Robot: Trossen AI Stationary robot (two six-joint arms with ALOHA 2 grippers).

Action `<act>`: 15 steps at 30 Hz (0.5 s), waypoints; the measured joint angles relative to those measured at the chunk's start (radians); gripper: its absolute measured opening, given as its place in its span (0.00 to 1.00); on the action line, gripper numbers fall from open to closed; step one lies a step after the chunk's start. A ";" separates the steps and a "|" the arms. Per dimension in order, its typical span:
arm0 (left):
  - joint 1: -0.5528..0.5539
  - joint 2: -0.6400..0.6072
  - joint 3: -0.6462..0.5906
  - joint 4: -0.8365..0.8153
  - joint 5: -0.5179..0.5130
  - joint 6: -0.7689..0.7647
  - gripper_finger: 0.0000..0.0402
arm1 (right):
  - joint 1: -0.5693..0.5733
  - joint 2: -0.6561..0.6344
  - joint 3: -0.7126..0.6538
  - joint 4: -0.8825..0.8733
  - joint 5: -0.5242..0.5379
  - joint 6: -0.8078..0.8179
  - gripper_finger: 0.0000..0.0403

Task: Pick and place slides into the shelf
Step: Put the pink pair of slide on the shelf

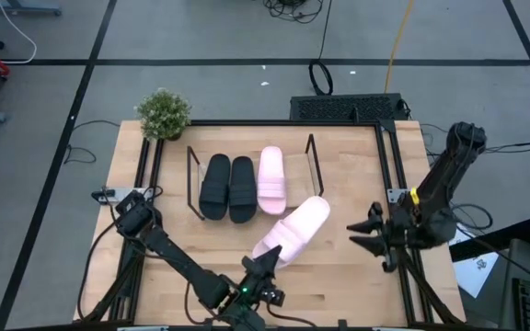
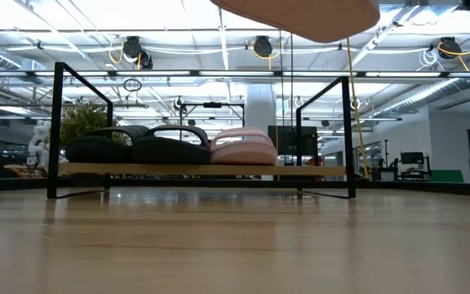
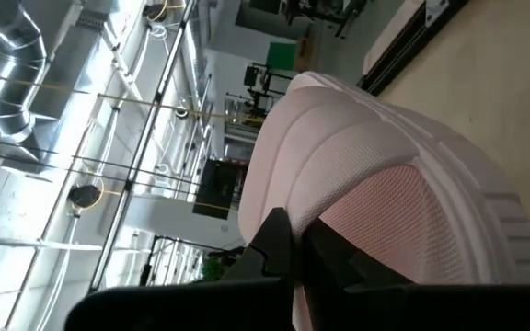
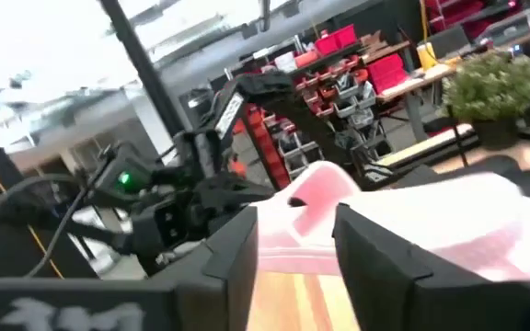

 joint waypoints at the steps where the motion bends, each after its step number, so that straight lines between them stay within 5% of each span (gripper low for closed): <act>1: 0.000 0.000 0.000 0.000 0.000 0.002 0.00 | -0.005 -0.034 -0.024 0.002 0.000 0.014 0.36; 9: 0.025 -0.006 -0.001 0.040 -0.001 0.103 0.00 | -0.031 -0.292 -0.157 0.006 -0.052 0.124 0.59; 15: 0.054 -0.024 -0.001 0.230 -0.002 0.158 0.00 | -0.035 -0.385 -0.174 0.007 -0.048 0.146 0.64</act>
